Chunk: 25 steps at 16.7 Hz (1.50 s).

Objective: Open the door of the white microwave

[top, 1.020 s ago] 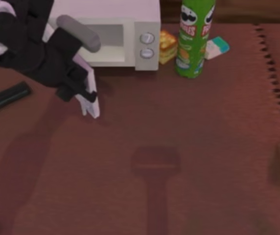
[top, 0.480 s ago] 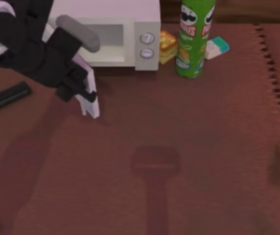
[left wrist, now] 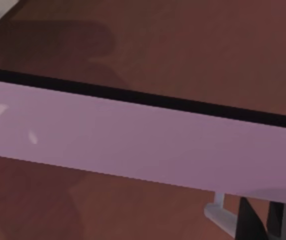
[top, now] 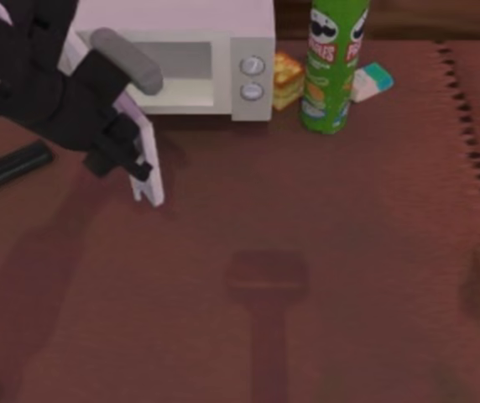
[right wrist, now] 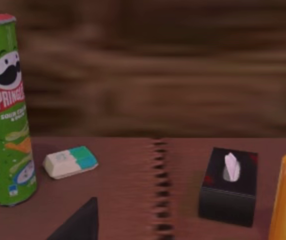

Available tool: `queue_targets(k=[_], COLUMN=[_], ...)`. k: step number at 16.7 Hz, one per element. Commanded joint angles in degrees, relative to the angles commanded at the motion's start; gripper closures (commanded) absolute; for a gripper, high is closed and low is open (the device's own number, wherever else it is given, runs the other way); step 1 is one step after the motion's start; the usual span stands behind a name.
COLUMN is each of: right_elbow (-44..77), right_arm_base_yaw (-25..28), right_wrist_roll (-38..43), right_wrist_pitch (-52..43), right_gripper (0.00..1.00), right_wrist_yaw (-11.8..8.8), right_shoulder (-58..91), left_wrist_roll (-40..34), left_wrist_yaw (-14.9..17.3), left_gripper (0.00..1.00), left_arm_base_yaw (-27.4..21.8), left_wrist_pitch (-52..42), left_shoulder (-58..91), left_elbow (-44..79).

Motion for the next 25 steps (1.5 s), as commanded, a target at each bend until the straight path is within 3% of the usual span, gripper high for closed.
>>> queue_targets(k=[5,25], right_elbow=[0.00,0.00], right_arm_base_yaw=[0.00,0.00], right_wrist_roll=[0.00,0.00], right_wrist_pitch=[0.00,0.00], right_gripper=[0.00,0.00], right_wrist_yaw=[0.00,0.00], right_shoulder=[0.00,0.00], left_wrist_roll=[6.32,6.35], left_wrist_yaw=[2.93,2.95], left_gripper=[1.00,1.00], left_arm_base_yaw=[2.67,2.69], left_wrist_pitch=[-1.67,-1.68], left_shoulder=[-1.01,-1.03], left_elbow=[-0.56,-0.56])
